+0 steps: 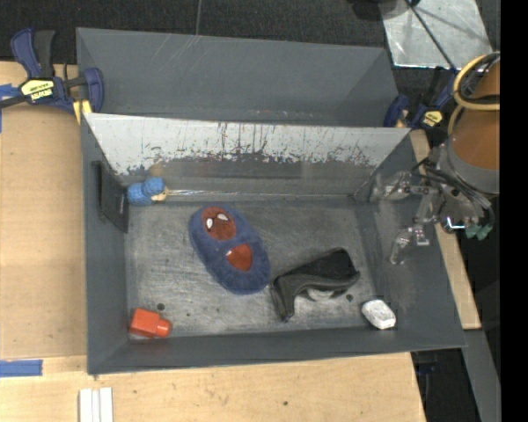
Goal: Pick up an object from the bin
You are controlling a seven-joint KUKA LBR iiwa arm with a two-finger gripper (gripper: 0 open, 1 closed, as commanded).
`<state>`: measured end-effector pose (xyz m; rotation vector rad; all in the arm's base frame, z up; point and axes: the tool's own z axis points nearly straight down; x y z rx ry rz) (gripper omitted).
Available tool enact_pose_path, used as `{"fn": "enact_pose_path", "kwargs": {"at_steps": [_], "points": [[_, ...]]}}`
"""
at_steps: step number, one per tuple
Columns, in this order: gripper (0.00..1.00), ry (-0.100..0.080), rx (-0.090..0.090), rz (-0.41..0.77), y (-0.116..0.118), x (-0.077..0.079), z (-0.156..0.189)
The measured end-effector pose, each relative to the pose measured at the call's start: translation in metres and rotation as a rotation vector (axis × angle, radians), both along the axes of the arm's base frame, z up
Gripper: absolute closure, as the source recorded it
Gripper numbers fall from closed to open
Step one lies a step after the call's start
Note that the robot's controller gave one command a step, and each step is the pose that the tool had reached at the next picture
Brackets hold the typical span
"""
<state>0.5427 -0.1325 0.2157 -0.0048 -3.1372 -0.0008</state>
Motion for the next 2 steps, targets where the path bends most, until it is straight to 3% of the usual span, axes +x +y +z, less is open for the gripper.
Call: {"fn": "enact_pose_path", "kwargs": {"at_steps": [1,2], "points": [[0.00,-0.019,-0.005,0.101,0.051,-0.004,-0.096],[0.00,-0.009,-0.011,-0.100,0.078,-0.001,-0.099]]}}
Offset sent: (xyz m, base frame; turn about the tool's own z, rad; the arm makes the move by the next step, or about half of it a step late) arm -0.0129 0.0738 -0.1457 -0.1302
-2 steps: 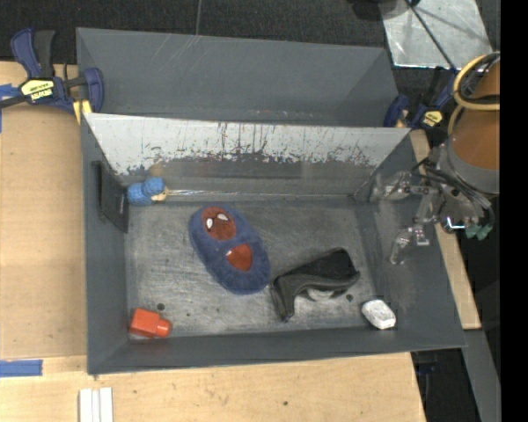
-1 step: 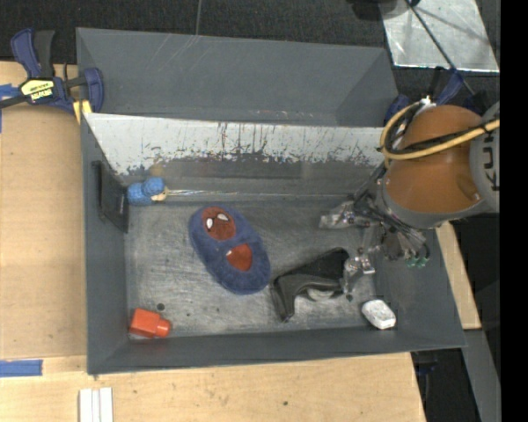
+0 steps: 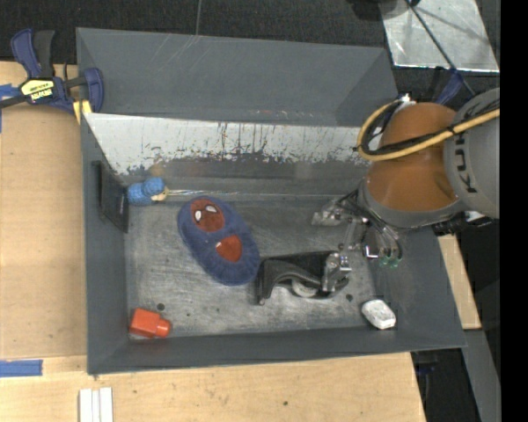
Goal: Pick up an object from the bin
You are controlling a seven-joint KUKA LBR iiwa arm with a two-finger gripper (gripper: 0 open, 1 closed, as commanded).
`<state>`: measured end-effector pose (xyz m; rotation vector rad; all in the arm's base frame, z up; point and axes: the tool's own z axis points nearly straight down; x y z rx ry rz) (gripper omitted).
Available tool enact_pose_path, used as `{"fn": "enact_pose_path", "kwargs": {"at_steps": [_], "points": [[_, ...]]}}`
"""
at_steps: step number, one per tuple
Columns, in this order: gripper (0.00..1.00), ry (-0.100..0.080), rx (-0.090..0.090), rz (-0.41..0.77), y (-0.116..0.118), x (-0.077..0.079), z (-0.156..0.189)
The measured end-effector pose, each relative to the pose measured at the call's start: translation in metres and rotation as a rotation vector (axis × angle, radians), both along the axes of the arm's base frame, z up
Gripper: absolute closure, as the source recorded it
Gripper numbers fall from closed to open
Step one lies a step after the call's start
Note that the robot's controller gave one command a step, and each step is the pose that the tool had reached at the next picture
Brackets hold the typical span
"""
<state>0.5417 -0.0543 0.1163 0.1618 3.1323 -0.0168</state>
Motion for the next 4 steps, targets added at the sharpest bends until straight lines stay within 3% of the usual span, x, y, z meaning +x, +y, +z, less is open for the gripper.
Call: {"fn": "enact_pose_path", "kwargs": {"at_steps": [1,2,3,4], "points": [[0.00,0.001,0.010,0.269,0.050,-0.043,0.003],[0.00,-0.017,0.009,0.378,0.048,-0.052,-0.042],[0.00,-0.005,0.009,0.378,0.048,-0.049,-0.040],[1.00,-0.016,0.009,0.380,0.049,-0.046,-0.038]]}}
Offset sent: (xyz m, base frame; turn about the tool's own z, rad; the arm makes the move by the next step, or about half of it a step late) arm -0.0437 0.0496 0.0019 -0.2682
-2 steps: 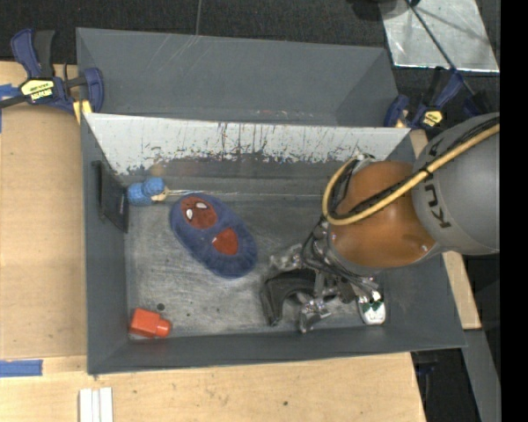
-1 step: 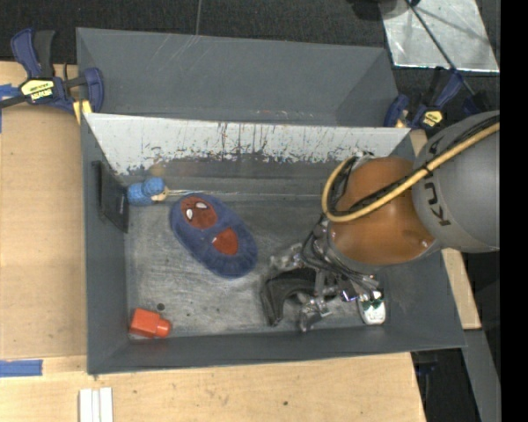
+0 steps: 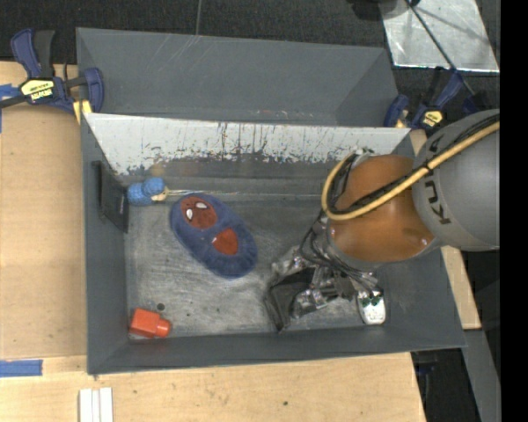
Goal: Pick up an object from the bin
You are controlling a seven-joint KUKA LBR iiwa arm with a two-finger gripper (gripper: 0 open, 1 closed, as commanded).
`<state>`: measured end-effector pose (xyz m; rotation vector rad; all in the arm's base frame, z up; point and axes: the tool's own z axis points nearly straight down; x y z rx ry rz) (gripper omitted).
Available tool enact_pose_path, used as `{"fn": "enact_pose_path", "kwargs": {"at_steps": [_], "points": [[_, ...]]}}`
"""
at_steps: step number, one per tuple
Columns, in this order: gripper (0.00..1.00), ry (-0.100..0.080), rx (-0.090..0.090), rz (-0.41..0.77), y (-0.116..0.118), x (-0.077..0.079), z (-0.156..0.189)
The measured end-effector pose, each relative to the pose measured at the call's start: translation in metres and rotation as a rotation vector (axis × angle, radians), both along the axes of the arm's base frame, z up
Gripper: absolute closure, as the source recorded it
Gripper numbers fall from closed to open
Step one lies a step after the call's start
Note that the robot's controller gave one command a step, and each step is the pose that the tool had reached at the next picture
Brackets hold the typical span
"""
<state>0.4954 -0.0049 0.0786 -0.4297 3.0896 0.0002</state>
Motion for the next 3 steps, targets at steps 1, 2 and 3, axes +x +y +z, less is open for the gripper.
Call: {"fn": "enact_pose_path", "kwargs": {"at_steps": [1,2,3], "points": [[1.00,0.020,-0.004,0.001,0.000,0.000,0.010],[1.00,0.020,-0.004,0.001,-0.001,0.000,0.061],[1.00,0.020,-0.004,0.000,-0.001,0.000,0.107]]}}
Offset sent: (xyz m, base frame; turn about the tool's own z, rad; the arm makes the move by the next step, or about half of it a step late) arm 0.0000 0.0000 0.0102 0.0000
